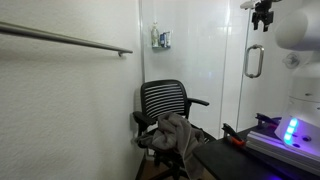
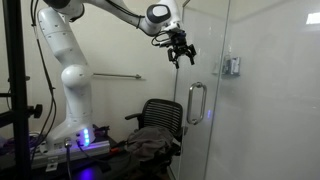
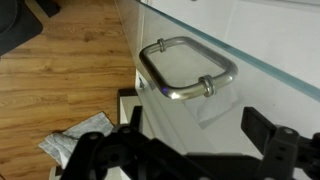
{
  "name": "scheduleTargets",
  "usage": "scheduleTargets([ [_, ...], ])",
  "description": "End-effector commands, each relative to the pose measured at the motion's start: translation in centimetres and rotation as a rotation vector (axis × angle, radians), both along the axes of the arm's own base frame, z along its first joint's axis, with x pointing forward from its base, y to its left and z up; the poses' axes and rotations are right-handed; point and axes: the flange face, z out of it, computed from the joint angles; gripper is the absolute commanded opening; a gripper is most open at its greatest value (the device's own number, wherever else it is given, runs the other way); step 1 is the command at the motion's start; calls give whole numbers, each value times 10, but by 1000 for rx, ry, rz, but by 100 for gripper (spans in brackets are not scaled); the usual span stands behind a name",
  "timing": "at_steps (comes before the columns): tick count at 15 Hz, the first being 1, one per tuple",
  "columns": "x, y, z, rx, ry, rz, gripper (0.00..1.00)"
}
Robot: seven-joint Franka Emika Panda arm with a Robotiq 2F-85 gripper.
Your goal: Put the towel on the chair and close the door
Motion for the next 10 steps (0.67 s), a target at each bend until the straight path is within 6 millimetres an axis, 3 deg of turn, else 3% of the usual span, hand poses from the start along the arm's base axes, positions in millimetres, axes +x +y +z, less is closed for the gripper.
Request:
scheduleTargets([
  [1, 48, -32, -9, 67, -16, -63, 100],
  [4, 76, -58, 0, 102, -40, -86, 100],
  [6, 89, -63, 6, 120, -60, -94, 100],
  [10, 105, -54, 6, 168, -66, -47, 100],
])
